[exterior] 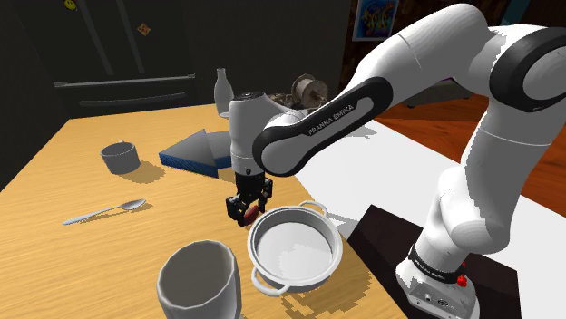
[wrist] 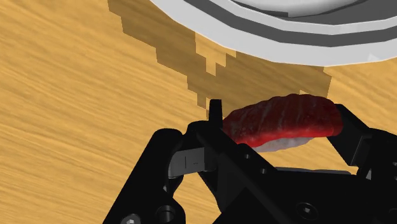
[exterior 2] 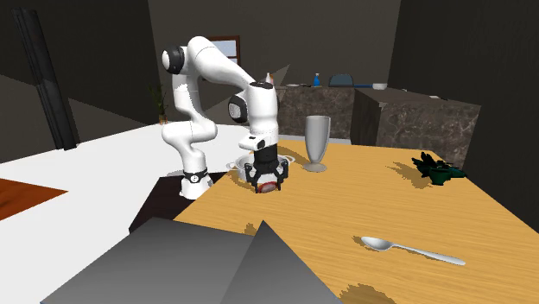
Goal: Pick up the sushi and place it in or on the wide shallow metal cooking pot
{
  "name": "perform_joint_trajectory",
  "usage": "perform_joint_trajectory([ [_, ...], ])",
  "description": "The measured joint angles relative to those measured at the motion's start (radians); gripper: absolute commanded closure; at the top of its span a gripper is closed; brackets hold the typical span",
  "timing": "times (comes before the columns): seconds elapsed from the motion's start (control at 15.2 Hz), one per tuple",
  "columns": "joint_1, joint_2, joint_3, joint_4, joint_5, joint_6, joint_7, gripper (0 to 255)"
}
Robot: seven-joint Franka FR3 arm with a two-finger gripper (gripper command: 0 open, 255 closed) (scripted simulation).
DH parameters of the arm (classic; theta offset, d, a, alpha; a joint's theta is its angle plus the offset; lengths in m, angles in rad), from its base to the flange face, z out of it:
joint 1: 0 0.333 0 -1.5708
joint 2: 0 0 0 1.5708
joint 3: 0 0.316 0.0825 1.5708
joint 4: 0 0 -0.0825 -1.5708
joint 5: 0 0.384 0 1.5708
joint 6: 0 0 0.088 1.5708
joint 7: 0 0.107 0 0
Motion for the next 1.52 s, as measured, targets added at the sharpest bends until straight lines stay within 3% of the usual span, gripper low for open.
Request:
perform_joint_trajectory([
  [0.4,0.0,-0.01,-0.001,0.017,0.003,-0.027,-0.001,255],
  [1.52,-0.005,-0.091,-0.008,0.164,0.021,-0.251,-0.007,255],
])
